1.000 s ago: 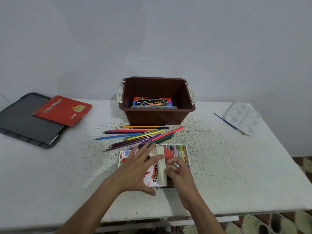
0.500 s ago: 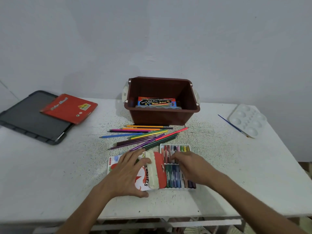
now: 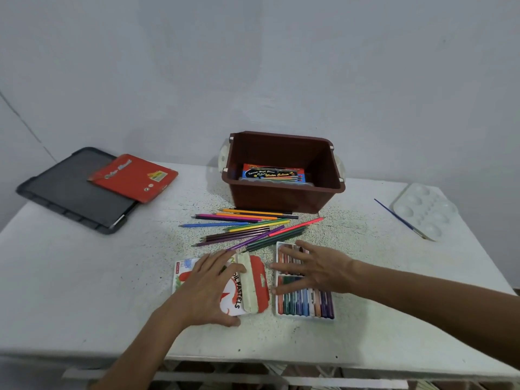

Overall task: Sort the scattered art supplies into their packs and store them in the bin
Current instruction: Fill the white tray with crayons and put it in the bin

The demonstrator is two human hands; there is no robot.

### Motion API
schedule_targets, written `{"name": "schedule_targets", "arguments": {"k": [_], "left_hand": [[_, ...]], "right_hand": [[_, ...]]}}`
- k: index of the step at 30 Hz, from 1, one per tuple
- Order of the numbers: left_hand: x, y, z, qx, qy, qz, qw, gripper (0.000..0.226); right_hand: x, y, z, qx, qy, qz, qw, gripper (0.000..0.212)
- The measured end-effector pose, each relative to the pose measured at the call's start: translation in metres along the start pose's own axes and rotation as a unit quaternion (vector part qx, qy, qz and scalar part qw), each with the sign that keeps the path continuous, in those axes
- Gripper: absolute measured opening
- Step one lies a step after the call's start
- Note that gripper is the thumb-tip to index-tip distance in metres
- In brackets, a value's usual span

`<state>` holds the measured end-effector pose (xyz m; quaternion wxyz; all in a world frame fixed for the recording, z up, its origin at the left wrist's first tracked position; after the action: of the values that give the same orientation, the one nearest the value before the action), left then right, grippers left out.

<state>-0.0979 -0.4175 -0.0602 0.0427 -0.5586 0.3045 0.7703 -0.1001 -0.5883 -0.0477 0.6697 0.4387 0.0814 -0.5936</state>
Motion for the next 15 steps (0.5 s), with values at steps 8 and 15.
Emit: {"name": "schedule_targets", "arguments": {"k": [8,15], "left_hand": [[0.002,-0.001,0.000,-0.002,-0.004,-0.004,1.000,0.103],[0.002,0.006,-0.003,0.003,-0.013,-0.002,1.000,0.106]], "right_hand": [[0.002,-0.004,-0.004,-0.027,-0.012,-0.006,1.000,0.141],[0.017,0.002,0.016,0.022,-0.031,-0.123,0.992,0.136]]}}
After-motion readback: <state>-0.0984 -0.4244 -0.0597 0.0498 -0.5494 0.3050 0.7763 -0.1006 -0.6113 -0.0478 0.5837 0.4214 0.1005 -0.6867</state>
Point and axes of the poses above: each hand's wrist, its own z-axis away from the middle knuckle, its own x-axis out of the palm, y = z × x, the point moved 10 cm from there along -z, towards the middle knuckle, and after that the axes turned 8 degrees about z, right-handed, at the moved point
